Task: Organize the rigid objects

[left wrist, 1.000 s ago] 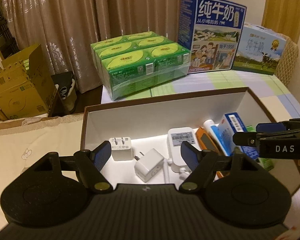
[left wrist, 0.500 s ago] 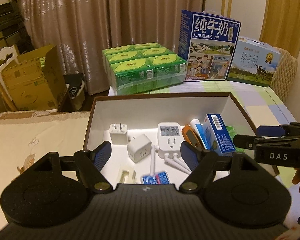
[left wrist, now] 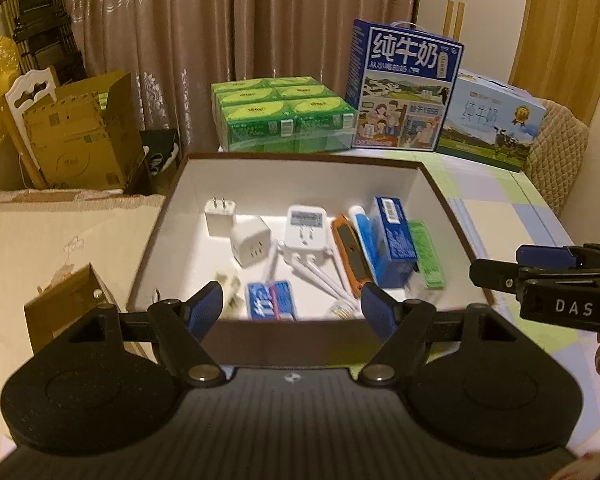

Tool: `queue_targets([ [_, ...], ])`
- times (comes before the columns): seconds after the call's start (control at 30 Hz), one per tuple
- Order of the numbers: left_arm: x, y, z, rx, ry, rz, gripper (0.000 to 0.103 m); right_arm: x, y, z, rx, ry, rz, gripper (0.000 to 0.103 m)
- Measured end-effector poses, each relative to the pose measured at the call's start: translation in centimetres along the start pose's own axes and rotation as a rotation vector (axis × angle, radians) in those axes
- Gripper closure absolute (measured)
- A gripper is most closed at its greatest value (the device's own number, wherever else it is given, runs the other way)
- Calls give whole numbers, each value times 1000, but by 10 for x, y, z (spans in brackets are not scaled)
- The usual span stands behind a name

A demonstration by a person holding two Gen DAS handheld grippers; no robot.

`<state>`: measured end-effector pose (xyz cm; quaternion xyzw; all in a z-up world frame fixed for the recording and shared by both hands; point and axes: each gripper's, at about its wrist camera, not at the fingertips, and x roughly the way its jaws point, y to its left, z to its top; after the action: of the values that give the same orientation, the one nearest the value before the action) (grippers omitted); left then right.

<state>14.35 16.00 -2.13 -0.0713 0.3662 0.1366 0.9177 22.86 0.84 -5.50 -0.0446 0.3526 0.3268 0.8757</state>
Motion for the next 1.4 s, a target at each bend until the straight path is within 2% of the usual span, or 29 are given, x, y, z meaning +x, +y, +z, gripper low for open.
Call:
queue_targets([
  [0.4,-40,-59,-45,5,46,-13,30,-65,-40,-45,45,35,-2,40],
  [0.93,-95,-137,-107,47,75,-89,30,-156,-82,-117,99,73,-2,40],
  [1.4,-123,-173,-143,80,95,-121,32,-209,-99,-162,135,101,-18,40],
])
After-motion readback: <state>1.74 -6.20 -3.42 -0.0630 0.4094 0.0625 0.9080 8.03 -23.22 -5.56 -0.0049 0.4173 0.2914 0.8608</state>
